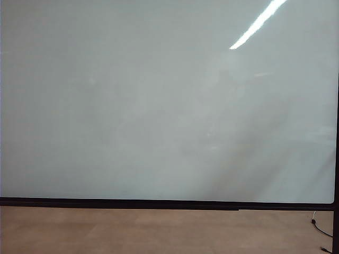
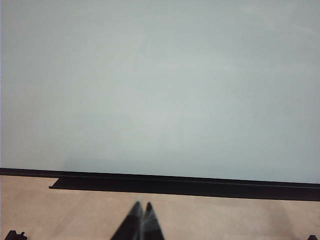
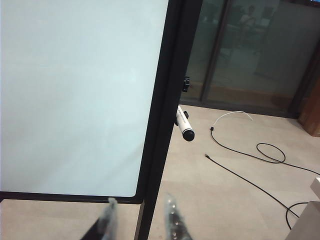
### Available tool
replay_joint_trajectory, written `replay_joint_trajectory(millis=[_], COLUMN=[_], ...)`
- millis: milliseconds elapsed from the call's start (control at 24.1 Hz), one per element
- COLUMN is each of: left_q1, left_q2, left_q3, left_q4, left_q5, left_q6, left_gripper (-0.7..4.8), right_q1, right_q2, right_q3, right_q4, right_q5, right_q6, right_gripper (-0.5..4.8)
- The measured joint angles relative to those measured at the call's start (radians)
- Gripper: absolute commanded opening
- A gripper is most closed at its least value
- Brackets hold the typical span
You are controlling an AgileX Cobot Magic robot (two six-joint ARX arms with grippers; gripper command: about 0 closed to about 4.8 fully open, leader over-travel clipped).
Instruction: Pick up the pen on the shelf to the right of the whiteboard and draw a cross mark.
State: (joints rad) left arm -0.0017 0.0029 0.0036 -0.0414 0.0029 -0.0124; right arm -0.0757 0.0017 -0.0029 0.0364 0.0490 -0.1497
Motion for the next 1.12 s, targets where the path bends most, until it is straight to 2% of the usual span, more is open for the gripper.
replay_joint_trajectory(millis=[1119], left_q1=[0.0], left_q2=[0.0], left_q3=[0.0], left_q4=[0.0], left_q5=[0.0], left_q6=[0.0], left_gripper=[-0.05], right_q1=[0.0], right_q2=[0.0], right_q3=[0.0], right_q4=[0.029], right_q5=[-0.005], right_q6=[0.018], right_gripper=[1.26])
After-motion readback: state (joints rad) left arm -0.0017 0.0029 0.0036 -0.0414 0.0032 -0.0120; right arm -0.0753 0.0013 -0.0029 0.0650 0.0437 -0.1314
